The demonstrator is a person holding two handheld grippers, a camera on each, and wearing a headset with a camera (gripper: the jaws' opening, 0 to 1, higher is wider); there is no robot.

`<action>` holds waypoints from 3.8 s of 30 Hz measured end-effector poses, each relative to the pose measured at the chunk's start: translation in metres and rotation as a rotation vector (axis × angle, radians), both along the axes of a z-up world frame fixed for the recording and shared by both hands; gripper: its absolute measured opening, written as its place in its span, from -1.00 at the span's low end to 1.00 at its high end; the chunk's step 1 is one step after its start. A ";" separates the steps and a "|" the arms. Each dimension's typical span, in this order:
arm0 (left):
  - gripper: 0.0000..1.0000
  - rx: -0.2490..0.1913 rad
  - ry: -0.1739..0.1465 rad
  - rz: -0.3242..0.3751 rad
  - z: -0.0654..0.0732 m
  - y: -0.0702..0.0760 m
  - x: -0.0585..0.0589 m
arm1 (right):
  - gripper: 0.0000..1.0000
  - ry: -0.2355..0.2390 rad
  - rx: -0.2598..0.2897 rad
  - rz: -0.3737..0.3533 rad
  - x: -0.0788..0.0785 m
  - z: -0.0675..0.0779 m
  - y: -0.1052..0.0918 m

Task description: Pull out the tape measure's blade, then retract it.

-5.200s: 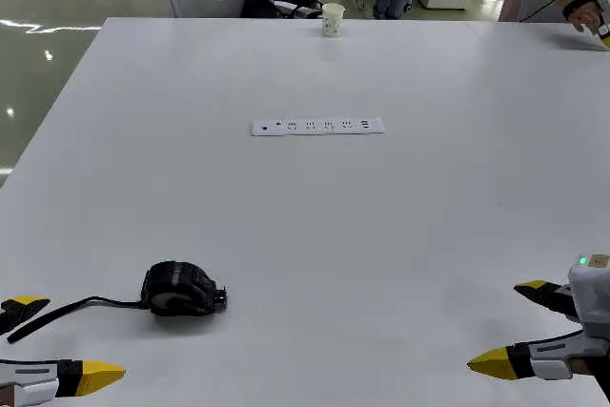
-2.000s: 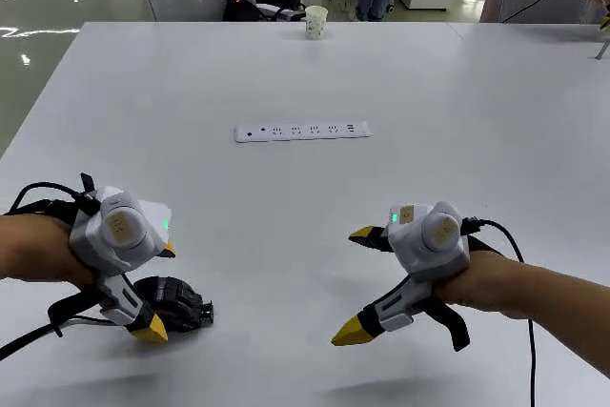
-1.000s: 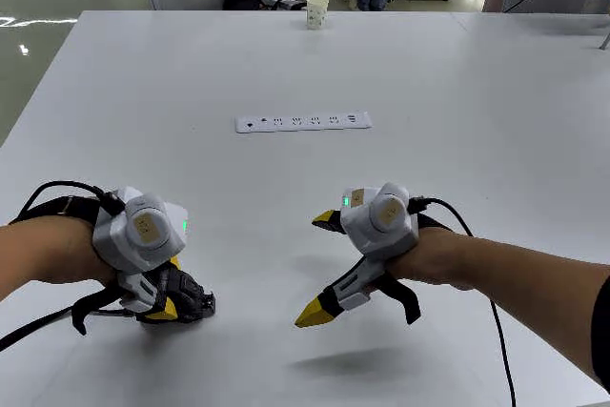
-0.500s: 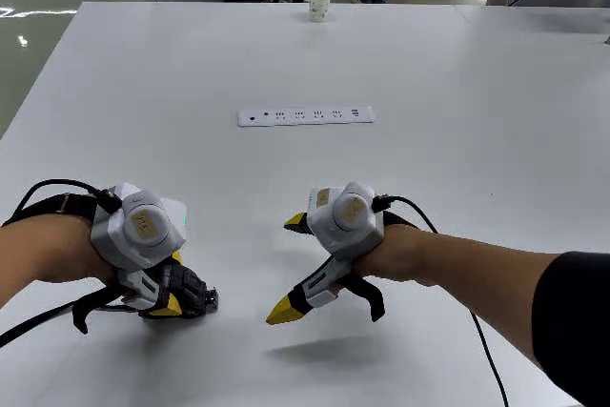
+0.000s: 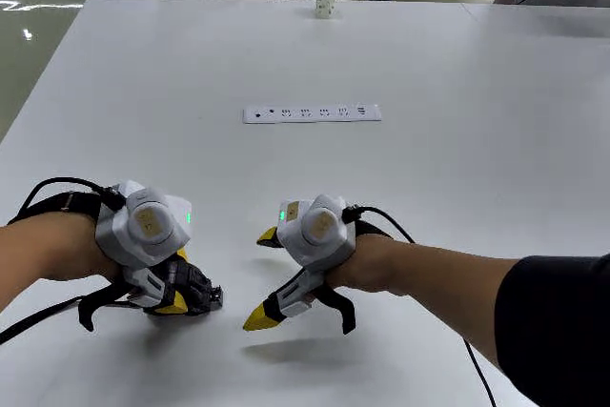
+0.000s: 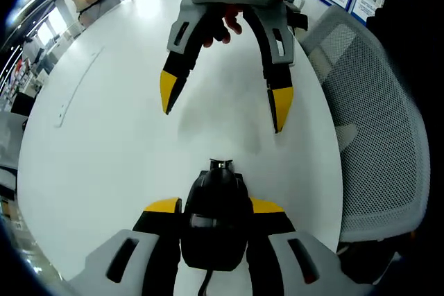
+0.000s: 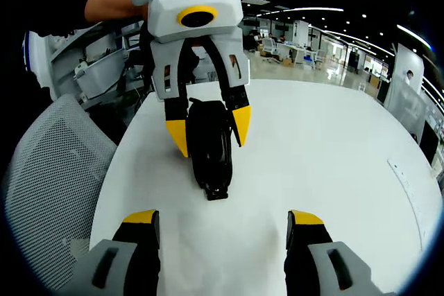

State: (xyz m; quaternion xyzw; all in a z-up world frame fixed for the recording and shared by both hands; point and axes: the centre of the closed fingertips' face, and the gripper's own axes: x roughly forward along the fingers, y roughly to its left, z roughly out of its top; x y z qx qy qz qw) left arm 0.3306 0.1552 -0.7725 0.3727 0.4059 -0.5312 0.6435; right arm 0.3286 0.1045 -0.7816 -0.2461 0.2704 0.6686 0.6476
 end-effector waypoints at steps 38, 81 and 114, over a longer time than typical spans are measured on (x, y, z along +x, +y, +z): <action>-0.36 -0.014 0.010 -0.001 -0.003 0.001 0.003 | -0.76 -0.056 -0.086 0.099 -0.007 -0.023 0.038; -0.37 -0.013 -0.001 0.023 -0.002 0.003 0.003 | -0.80 -0.045 -0.176 0.121 -0.002 -0.028 0.016; -0.37 -0.025 -0.021 0.043 -0.003 0.002 0.004 | -0.80 -0.032 -0.211 0.111 0.004 -0.026 -0.010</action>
